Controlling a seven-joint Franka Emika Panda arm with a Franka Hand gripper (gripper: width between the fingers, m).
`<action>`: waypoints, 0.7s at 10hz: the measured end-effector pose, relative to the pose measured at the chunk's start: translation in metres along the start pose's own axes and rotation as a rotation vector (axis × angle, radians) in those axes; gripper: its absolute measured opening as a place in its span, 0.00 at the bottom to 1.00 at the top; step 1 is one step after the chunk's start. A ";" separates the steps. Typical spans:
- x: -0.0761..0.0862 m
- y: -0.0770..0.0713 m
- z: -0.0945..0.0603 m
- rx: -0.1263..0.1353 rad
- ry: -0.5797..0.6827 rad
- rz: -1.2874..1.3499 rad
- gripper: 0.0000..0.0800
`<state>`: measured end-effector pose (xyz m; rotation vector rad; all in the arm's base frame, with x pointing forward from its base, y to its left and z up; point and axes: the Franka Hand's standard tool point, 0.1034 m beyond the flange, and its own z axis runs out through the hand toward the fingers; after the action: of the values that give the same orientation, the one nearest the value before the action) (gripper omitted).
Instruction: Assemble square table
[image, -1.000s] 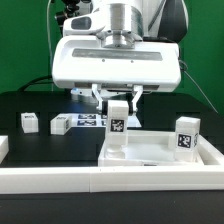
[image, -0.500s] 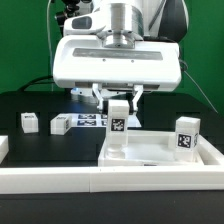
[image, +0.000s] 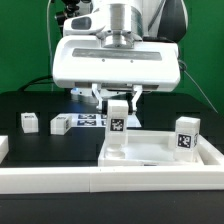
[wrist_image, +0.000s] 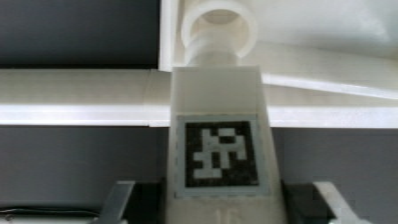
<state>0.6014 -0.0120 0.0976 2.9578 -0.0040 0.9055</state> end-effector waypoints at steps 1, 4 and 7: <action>0.000 -0.001 0.000 0.001 0.000 -0.001 0.36; -0.003 -0.002 -0.001 0.002 -0.005 -0.003 0.36; -0.004 -0.004 -0.001 0.004 -0.007 -0.004 0.36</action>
Offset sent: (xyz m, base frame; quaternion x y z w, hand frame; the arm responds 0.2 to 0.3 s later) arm -0.0083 0.0018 -0.0009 0.0031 0.0028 0.0013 1.0000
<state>0.5980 -0.0083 0.0960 2.9634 0.0035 0.8949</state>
